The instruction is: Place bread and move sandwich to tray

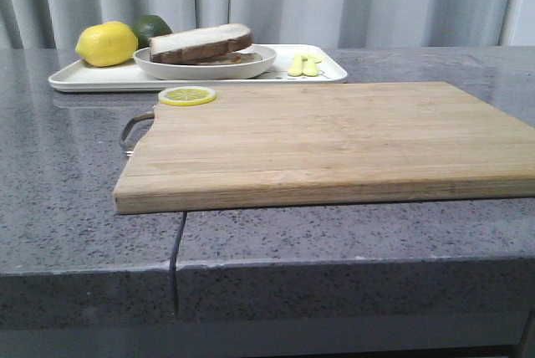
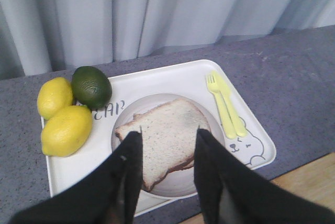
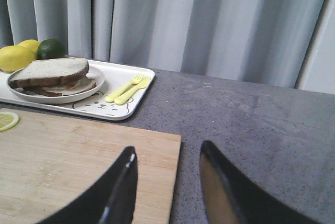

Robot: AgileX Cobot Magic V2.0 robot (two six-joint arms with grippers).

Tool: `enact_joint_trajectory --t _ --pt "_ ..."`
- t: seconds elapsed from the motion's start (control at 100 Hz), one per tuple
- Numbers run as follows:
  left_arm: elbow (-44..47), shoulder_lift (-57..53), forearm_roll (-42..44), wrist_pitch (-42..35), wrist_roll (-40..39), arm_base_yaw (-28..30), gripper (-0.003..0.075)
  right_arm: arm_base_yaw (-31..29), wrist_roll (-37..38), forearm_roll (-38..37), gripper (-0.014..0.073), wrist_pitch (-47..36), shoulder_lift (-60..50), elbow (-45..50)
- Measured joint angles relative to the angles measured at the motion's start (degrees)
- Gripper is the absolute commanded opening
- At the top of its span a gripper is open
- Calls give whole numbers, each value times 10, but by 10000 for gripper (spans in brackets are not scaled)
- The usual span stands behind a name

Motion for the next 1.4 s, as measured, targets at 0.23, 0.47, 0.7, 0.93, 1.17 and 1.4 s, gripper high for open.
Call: enact_joint_trajectory --t 0.23,0.47,0.7,0.93,1.17,1.4 --pt "341 -218 12 -236 0 -47 222 0 0 0 309 -1 0 0" --pt "663 -457 12 -409 0 -49 222 0 0 0 309 14 0 0" --pt "838 -644 11 -450 0 -49 222 0 0 0 309 24 0 0" --pt "927 -717 7 -457 0 -49 222 0 0 0 309 29 0 14" --pt "944 -719 1 -473 0 -49 188 0 0 0 113 17 0 19" --pt "944 -719 0 -516 0 -49 -20 0 0 0 -70 16 0 19"
